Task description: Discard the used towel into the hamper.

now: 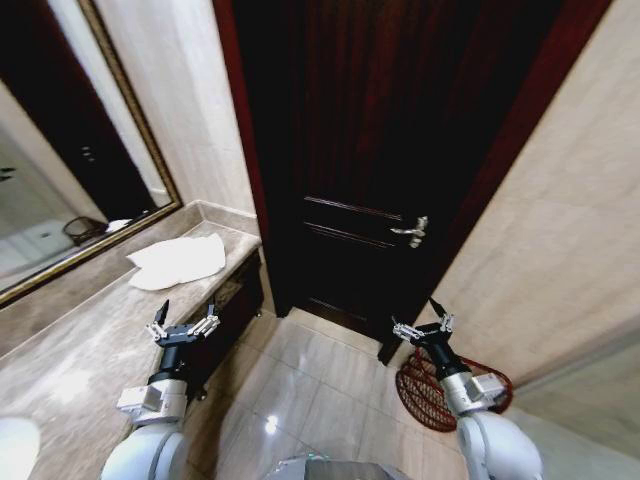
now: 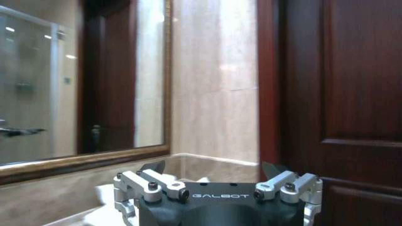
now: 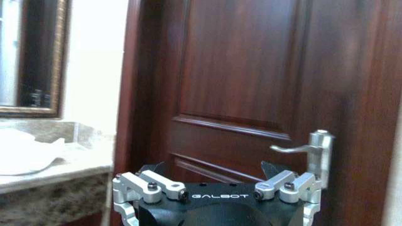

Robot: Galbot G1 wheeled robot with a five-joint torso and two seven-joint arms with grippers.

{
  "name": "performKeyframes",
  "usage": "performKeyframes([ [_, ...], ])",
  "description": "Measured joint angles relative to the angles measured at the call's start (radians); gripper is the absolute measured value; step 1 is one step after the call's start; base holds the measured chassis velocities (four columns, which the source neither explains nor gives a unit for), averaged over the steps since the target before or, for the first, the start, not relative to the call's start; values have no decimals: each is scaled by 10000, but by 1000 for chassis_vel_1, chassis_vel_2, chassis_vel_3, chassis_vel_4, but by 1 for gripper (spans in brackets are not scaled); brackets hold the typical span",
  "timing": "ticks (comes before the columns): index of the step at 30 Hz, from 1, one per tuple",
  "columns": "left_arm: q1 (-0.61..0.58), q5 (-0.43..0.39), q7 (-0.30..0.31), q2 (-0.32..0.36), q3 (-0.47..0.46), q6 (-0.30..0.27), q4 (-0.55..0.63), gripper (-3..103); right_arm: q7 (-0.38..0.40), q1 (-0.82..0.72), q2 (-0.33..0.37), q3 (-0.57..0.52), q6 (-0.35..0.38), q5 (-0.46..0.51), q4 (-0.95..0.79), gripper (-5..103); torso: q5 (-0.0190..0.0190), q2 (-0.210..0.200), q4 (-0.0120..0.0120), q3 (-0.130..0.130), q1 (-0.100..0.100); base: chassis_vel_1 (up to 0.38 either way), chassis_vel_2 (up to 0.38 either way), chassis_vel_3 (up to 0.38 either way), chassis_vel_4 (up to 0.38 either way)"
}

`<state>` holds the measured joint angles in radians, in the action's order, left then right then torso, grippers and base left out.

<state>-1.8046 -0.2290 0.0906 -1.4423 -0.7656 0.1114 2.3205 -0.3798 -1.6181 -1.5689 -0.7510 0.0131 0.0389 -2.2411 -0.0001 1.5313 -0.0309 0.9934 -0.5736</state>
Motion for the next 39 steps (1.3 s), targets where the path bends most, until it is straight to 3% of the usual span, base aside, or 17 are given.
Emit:
performKeyframes([
  [10, 39, 228, 263, -3, 56, 390, -286, 100, 50, 89, -62, 121, -29, -73, 101, 100, 0, 0, -4, 0, 0, 115, 123, 121, 123],
  [21, 30, 317, 407, -4, 128, 434, -332, 100, 51, 87, -140, 163, -62, -77, 156, 100, 1, 0, 1, 0, 1, 19, 17, 21, 21],
  [30, 30, 913, -201, 10, 21, 1046, -592, 100, 28, 56, -151, 151, -143, -89, 223, 100, 0, 0, 0, 0, 0, 0, 0, 0, 0],
  [39, 27, 937, -221, 4, 12, 1068, -603, 100, 17, -1, -165, 135, -228, -87, 267, 100, 1, 0, -1, 0, 0, 38, 38, 32, 43],
])
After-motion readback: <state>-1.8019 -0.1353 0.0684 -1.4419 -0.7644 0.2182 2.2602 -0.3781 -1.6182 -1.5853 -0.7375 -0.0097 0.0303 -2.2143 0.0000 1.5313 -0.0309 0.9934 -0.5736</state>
